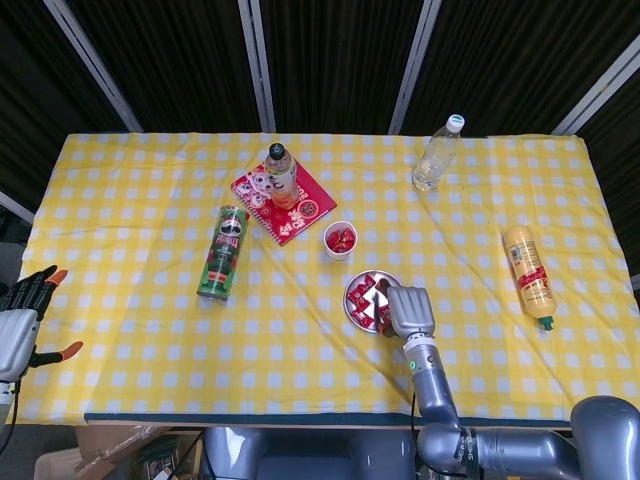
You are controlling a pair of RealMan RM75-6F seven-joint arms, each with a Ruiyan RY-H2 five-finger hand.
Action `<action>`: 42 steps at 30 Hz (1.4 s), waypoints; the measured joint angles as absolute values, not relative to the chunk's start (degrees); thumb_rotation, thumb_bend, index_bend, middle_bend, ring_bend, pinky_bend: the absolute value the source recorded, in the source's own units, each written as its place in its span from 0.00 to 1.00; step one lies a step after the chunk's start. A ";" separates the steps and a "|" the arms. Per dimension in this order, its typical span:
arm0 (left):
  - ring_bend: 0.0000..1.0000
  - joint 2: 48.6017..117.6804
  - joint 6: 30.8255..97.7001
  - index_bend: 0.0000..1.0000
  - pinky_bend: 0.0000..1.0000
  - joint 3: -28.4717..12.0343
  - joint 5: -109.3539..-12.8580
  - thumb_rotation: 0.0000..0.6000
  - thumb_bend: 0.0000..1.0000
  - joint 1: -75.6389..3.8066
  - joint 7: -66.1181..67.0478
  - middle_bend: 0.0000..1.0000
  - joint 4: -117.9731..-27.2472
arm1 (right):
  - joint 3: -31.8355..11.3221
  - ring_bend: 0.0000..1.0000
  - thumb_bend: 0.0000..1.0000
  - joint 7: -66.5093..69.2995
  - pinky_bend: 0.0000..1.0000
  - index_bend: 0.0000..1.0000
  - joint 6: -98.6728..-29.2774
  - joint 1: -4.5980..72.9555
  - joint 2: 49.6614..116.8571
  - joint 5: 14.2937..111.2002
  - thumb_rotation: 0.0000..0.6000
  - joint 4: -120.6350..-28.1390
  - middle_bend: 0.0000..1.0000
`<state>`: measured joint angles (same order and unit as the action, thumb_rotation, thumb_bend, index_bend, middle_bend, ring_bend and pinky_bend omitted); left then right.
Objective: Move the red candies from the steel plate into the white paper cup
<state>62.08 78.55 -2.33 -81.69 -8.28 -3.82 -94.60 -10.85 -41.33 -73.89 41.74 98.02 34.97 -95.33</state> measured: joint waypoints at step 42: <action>0.00 61.69 78.11 0.00 0.00 -2.23 -81.75 1.00 0.03 -8.21 -4.57 0.00 -94.60 | -12.06 0.91 0.60 -40.62 0.92 0.58 -70.44 39.46 100.37 33.44 1.00 -88.27 0.82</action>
